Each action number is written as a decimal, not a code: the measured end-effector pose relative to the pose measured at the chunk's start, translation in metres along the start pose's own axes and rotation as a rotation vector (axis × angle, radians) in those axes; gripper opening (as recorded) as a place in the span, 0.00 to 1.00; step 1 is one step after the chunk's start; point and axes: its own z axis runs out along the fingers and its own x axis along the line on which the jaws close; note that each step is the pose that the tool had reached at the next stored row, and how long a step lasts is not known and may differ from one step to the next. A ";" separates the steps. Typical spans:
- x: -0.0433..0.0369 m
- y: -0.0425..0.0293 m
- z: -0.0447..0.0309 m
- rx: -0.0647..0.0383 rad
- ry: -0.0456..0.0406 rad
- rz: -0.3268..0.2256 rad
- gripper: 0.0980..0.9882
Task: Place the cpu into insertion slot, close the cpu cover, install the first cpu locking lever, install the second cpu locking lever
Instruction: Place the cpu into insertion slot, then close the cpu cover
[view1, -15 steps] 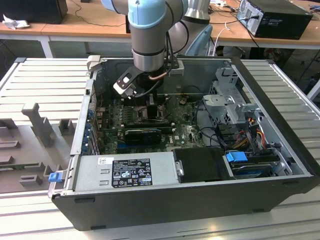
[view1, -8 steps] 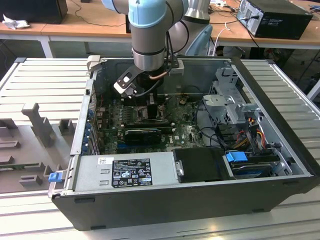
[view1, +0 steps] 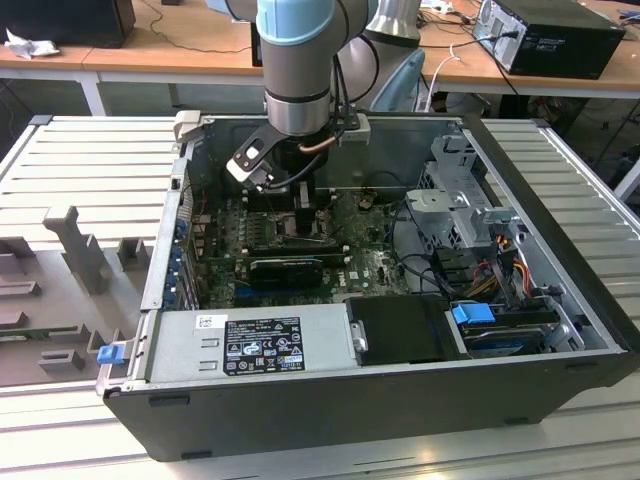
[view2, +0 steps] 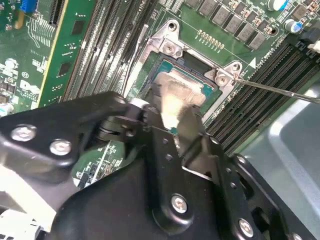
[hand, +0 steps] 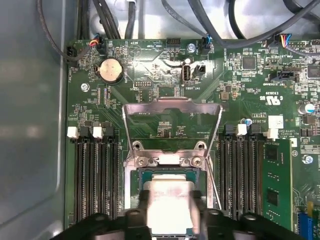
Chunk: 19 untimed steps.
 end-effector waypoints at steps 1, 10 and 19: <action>0.0000 0.0000 -0.0003 0.000 -0.0016 0.000 0.35; 0.0000 0.0004 -0.0053 0.000 -0.0114 -0.001 0.01; 0.0001 0.0064 -0.0105 0.008 -0.0123 -0.001 0.01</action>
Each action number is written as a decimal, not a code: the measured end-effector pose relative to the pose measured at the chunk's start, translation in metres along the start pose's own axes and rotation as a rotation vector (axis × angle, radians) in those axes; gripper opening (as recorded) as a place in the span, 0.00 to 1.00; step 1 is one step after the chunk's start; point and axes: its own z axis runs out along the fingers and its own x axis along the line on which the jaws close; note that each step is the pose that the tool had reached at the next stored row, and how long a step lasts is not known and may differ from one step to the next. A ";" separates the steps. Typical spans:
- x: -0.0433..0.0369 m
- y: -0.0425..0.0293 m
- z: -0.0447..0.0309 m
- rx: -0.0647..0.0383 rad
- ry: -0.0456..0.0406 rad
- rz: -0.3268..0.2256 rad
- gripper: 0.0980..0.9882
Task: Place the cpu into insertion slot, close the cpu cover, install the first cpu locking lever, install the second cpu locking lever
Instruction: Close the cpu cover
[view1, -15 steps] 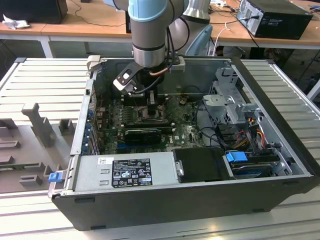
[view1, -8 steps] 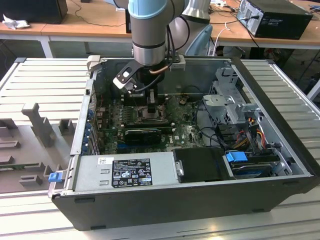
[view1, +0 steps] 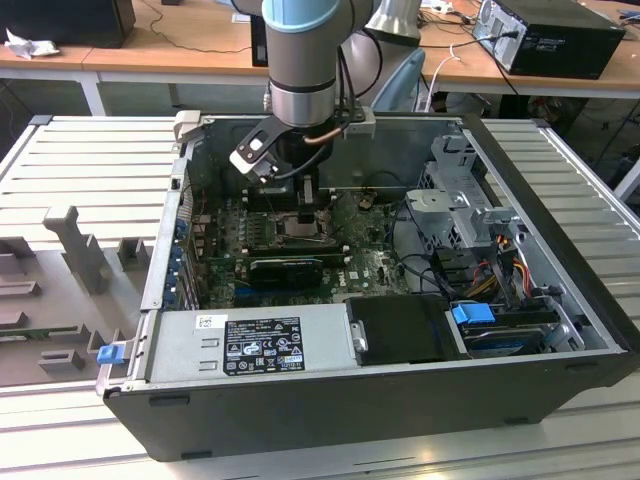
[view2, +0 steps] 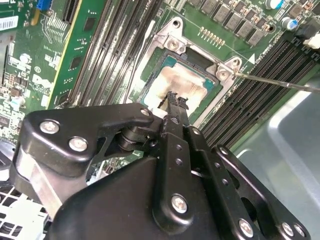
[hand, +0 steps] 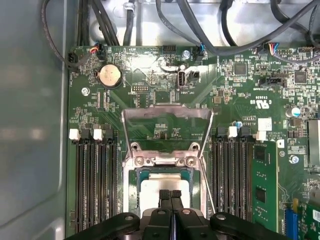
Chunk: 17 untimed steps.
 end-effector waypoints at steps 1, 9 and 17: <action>-0.0001 0.0019 0.0001 0.002 0.0000 0.000 0.01; -0.0001 0.0034 -0.0150 0.003 -0.0001 0.000 0.01; -0.0007 0.0151 -0.0229 0.014 0.0091 0.000 0.01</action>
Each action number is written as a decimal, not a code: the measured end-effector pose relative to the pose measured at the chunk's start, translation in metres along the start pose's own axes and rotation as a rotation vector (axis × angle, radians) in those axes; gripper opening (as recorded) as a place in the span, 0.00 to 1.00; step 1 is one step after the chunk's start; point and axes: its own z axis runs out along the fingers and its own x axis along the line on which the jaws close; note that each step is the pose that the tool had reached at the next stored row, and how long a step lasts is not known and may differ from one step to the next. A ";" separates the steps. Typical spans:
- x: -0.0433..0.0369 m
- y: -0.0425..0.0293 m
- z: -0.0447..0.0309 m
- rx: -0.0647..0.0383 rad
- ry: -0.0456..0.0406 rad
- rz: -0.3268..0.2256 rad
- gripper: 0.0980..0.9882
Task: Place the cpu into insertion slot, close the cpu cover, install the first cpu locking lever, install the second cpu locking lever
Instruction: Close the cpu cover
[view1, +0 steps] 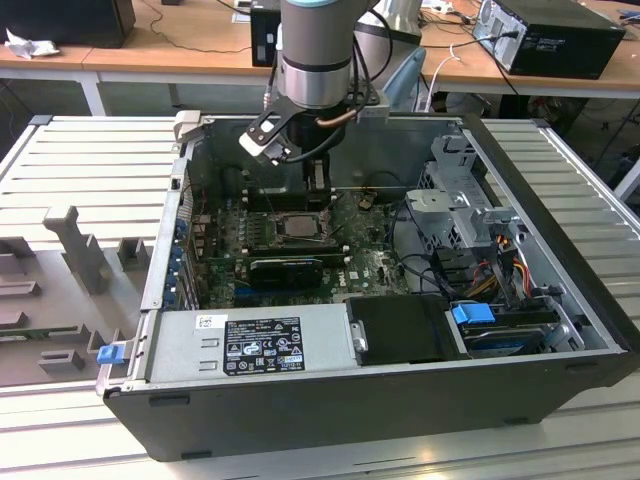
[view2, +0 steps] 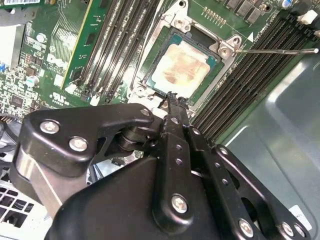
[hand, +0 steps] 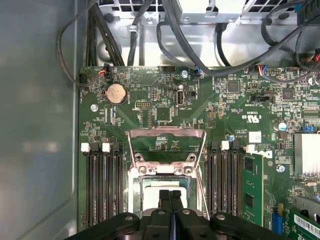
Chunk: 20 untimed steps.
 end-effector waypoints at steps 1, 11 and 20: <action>0.0000 0.0003 0.0000 0.000 0.0001 0.000 0.01; 0.0006 0.0042 -0.0023 0.000 0.0000 0.000 0.01; 0.0013 0.0058 -0.0025 0.000 0.0001 0.000 0.01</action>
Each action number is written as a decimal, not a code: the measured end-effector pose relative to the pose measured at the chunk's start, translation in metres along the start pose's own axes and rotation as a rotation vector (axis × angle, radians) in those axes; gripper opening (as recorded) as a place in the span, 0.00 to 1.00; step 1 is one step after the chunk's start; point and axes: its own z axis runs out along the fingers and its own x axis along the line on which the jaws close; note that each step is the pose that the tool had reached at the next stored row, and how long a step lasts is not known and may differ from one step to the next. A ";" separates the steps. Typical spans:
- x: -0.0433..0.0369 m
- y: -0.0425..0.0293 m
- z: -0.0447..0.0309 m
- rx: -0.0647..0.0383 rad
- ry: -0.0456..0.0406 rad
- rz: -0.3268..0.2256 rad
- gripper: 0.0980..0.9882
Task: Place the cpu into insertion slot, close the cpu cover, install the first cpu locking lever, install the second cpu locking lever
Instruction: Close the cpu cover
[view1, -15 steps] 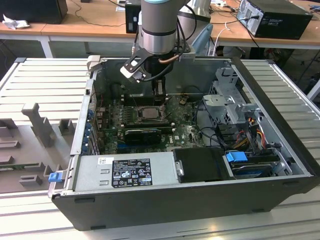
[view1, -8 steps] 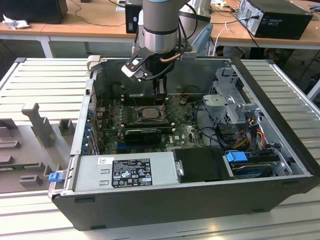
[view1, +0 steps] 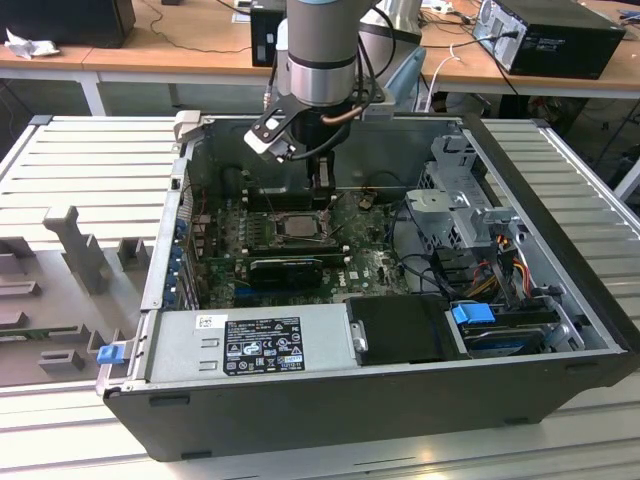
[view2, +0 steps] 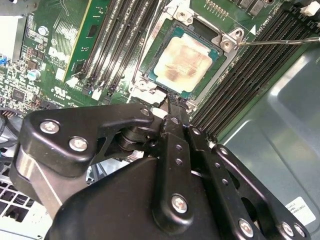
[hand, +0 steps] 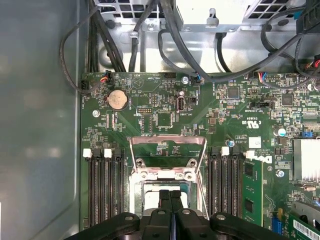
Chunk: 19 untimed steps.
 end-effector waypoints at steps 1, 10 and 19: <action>0.0000 0.0001 0.0000 0.000 0.0000 0.000 0.01; 0.0002 0.0017 -0.0001 0.000 -0.0001 0.000 0.01; 0.0017 0.0029 -0.0085 0.000 -0.0010 0.000 0.01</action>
